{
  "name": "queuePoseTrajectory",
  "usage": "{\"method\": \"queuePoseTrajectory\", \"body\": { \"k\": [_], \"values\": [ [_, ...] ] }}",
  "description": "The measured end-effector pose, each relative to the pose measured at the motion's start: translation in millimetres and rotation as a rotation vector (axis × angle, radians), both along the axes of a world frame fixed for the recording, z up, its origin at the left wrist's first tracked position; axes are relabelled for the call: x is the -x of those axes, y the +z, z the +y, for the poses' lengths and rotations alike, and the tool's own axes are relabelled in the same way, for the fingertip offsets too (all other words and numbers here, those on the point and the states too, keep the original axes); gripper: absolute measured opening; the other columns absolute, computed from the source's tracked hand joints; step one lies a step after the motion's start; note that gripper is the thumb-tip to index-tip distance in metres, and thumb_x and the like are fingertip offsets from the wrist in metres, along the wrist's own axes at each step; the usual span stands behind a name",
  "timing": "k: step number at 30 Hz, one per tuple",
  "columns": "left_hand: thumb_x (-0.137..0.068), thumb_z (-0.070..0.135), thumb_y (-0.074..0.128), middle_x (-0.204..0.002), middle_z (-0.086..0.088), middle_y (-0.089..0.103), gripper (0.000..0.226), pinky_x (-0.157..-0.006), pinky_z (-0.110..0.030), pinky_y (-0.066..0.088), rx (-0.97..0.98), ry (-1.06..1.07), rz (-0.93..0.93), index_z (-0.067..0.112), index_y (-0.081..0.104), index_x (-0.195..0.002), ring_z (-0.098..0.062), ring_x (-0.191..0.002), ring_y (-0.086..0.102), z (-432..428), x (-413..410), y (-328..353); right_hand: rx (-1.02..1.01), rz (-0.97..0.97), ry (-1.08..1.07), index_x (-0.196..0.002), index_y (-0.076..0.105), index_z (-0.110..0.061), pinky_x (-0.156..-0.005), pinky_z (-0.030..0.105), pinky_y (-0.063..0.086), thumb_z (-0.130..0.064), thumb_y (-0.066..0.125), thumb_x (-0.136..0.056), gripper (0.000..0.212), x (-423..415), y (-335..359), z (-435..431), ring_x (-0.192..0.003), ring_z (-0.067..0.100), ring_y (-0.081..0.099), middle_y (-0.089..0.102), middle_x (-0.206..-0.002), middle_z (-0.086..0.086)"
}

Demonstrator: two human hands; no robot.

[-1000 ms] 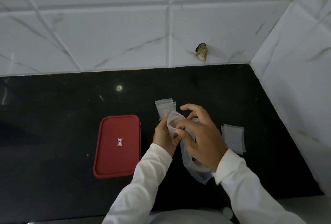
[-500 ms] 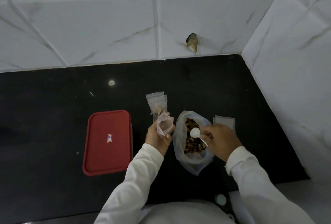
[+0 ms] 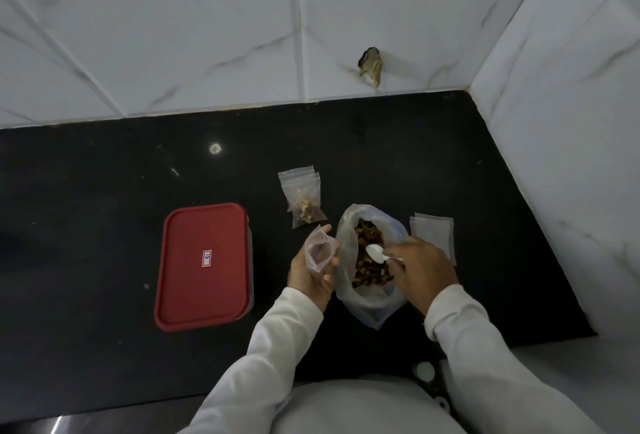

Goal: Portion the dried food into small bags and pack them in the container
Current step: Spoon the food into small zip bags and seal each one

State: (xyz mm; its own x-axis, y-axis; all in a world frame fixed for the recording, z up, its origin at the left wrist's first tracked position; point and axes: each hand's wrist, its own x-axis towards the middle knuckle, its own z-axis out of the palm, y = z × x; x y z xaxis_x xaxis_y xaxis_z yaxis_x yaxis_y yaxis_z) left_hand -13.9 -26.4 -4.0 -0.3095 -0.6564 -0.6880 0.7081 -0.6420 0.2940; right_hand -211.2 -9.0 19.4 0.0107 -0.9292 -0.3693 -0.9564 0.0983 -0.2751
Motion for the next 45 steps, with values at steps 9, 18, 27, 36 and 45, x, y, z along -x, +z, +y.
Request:
{"method": "queuePoseTrajectory", "body": {
  "k": [9, 18, 27, 36, 45],
  "values": [
    [-0.103, 0.037, 0.042, -0.074, -0.005, 0.062, 0.035, -0.035, -0.017, 0.039, -0.015, 0.003, -0.109, 0.017, 0.067, -0.118, -0.011, -0.048, 0.054, 9.5, 9.1, -4.3, 0.028, -0.071, -0.037, -0.098, 0.071, -0.017, -0.083, 0.024, 0.048, -0.03, 0.055, -0.095, 0.021, 1.2, -8.2, 13.5, -0.089, 0.014, 0.06, 0.065, -0.096, 0.002],
    [-0.099, 0.044, 0.046, -0.071, -0.003, 0.06, 0.037, -0.037, -0.019, 0.037, -0.027, 0.047, -0.209, 0.019, 0.07, -0.111, -0.01, -0.048, 0.05, 7.7, 25.8, -7.7, 0.083, -0.439, -0.072, -0.097, 0.077, -0.014, -0.08, 0.024, 0.055, -0.014, 0.065, -0.09, 0.014, 0.3, -13.0, 25.4, -0.082, 0.015, 0.069, 0.075, -0.091, 0.003],
    [-0.101, 0.041, 0.042, -0.084, -0.004, 0.064, 0.038, -0.105, -0.034, 0.045, -0.012, 0.047, -0.289, 0.018, 0.067, -0.117, -0.023, -0.095, 0.07, 5.1, 30.2, -5.1, -0.149, -0.651, -0.378, -0.096, 0.075, -0.019, -0.064, 0.006, 0.047, -0.012, 0.065, -0.09, 0.013, -6.5, -9.4, 18.8, -0.07, 0.008, 0.067, 0.073, -0.078, -0.003],
    [-0.098, 0.04, 0.047, -0.082, -0.002, 0.062, 0.034, -0.062, -0.02, 0.045, 0.0, 0.036, -0.272, 0.021, 0.07, -0.114, -0.011, -0.057, 0.056, 3.6, 22.5, -0.3, -0.359, -0.888, -0.712, -0.092, 0.077, -0.011, -0.065, 0.022, 0.05, -0.004, 0.065, -0.088, 0.015, 3.8, -1.7, 8.7, -0.069, 0.013, 0.061, 0.076, -0.084, 0.007],
    [-0.098, 0.045, 0.049, -0.073, -0.001, 0.069, 0.036, -0.046, -0.021, 0.043, 0.023, 0.045, -0.201, 0.02, 0.068, -0.115, -0.012, -0.055, 0.061, 0.7, 15.8, -0.3, -0.324, -0.954, -0.84, -0.099, 0.075, -0.009, -0.067, 0.025, 0.047, -0.006, 0.061, -0.09, 0.017, 15.8, 9.4, 15.6, -0.07, 0.015, 0.057, 0.075, -0.091, 0.011]
  ]
}}
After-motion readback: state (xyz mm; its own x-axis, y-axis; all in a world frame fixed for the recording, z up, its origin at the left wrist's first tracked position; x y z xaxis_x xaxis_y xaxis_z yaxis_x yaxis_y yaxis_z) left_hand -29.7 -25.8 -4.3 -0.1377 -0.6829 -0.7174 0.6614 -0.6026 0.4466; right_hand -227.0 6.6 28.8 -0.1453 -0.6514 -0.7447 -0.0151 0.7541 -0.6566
